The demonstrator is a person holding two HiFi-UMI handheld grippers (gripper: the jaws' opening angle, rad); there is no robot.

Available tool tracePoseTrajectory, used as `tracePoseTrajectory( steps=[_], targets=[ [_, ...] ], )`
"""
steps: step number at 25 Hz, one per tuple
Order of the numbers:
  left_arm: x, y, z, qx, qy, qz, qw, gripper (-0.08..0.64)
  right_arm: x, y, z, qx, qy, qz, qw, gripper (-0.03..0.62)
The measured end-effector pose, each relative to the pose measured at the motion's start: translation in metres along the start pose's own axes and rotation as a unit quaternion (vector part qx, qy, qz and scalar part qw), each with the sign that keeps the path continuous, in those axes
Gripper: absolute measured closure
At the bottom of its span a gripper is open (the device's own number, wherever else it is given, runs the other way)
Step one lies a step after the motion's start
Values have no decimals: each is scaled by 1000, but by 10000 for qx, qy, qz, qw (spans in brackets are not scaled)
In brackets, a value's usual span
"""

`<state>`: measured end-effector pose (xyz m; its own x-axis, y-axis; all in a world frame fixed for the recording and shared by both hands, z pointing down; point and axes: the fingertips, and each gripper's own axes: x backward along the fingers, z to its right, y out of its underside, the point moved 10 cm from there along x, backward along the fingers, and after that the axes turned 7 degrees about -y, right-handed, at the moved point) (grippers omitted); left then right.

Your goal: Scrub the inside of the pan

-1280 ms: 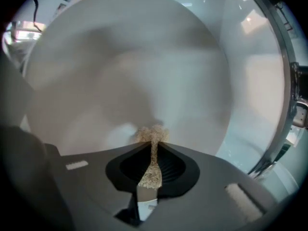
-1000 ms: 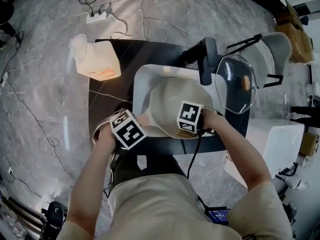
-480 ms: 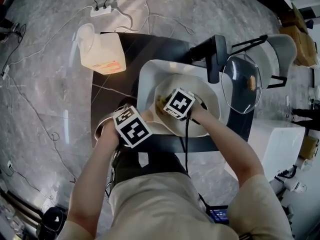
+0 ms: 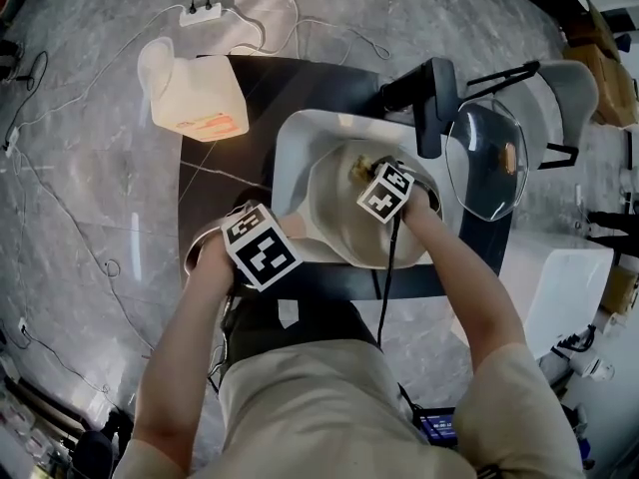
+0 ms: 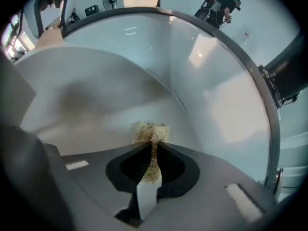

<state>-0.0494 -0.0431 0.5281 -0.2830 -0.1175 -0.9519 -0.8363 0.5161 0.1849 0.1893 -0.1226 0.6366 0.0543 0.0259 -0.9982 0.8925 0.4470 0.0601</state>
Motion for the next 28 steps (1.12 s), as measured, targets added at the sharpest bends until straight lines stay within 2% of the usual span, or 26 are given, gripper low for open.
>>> tracePoseTrajectory(
  steps=[3, 7, 10, 13, 15, 18, 21, 24, 28],
  targets=[
    [0, 0, 0, 30, 13, -20, 10000, 373, 1, 15, -3, 202, -188, -903, 9955, 552],
    [1, -1, 0, 69, 22, -22, 10000, 373, 9, 31, -11, 306, -598, -1927, 9790, 552],
    [0, 0, 0, 83, 11, -1, 10000, 373, 21, 40, -17, 128, -1180, -2311, 9657, 552],
    [0, -1, 0, 95, -4, 19, 10000, 373, 37, 45, -26, -111, -1910, -2423, 9512, 552],
    [0, 0, 1, 103, 7, 42, 9999, 373, 46, 43, -36, -253, -2508, -2291, 9402, 551],
    [0, 0, 1, 106, 26, 75, 9999, 373, 49, 31, -53, -432, -3370, -1677, 9254, 551],
    [0, 0, 1, 91, 12, 94, 9999, 373, 44, 8, -63, -725, -3762, -763, 9206, 549],
    [1, 1, 1, 106, -5, 149, 9998, 370, 34, -12, -65, -1124, -3451, 23, 9318, 549],
    [4, 4, 2, 259, 29, 283, 9993, 367, 23, -22, -48, -1446, -2412, 423, 9587, 548]
  ],
)
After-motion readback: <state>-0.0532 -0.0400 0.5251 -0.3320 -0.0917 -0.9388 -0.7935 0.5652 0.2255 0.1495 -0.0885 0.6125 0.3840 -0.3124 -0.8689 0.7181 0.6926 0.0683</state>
